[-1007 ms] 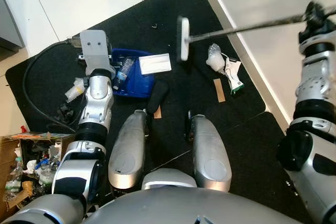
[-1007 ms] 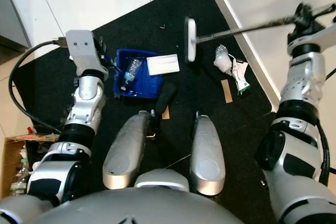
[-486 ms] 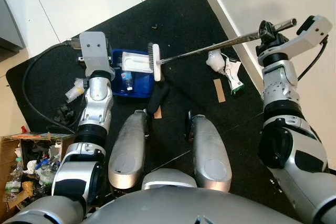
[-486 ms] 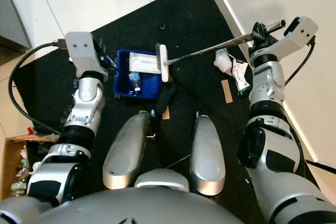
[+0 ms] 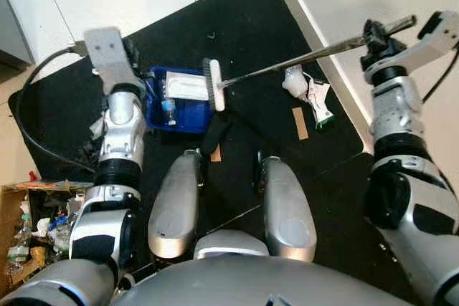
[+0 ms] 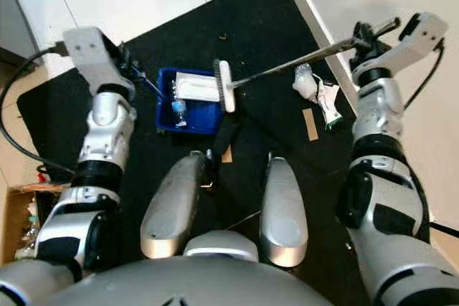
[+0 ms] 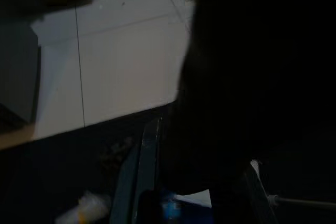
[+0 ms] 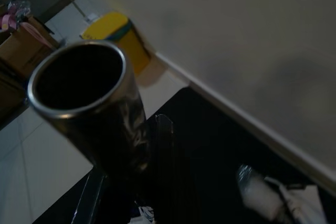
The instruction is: Sweep floor
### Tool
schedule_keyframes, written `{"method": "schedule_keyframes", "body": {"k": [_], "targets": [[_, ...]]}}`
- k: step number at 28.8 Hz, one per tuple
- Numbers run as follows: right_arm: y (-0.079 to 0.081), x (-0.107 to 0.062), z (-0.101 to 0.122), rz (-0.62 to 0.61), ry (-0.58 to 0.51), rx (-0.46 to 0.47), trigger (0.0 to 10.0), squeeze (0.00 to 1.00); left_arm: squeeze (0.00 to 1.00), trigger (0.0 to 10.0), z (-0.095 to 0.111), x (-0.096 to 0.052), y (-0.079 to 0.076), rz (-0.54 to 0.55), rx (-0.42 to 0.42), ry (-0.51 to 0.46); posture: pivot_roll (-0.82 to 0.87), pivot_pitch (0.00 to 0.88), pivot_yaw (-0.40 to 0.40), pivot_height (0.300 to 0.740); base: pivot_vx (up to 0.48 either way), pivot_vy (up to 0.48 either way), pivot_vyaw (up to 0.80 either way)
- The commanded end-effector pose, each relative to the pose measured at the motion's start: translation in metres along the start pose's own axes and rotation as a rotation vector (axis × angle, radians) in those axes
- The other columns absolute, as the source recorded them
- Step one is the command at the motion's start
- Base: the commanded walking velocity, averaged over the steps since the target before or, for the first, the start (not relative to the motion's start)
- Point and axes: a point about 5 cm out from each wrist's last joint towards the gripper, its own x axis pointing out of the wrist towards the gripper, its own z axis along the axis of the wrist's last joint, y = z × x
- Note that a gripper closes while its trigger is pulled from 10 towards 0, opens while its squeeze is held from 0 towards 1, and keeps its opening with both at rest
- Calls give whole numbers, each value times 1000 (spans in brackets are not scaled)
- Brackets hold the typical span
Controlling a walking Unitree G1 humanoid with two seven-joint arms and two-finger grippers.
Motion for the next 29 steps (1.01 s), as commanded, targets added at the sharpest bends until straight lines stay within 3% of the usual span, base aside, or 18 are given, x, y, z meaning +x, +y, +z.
{"method": "schedule_keyframes", "body": {"k": [1, 9, 18, 24, 29], "targets": [[-7, -4, 7, 2, -22, -14, 10000, 0, 0, 10000, -7, 0, 0, -32, -74, 62, 86, 242, 11, 740, 0, 0, 0], [-5, -1, 23, 21, -77, -27, 10000, 0, 0, 10000, 11, 9, 0, -48, -117, 25, 76, 222, 10, 740, 0, 0, 0], [15, 10, 39, 117, -119, -24, 10000, 0, 0, 10000, 29, 15, -3, -48, -213, 0, 78, 204, 2, 740, 0, 0, 0], [28, 14, 39, 165, -119, -14, 10000, 0, 0, 10000, 46, 19, 3, -39, -213, -57, 79, 203, -2, 740, 0, 0, 0], [30, 14, 42, 170, -126, -8, 10000, 0, 0, 10000, 54, 20, 6, -34, -220, -80, 83, 204, -3, 740, 0, 0, 0]]}}
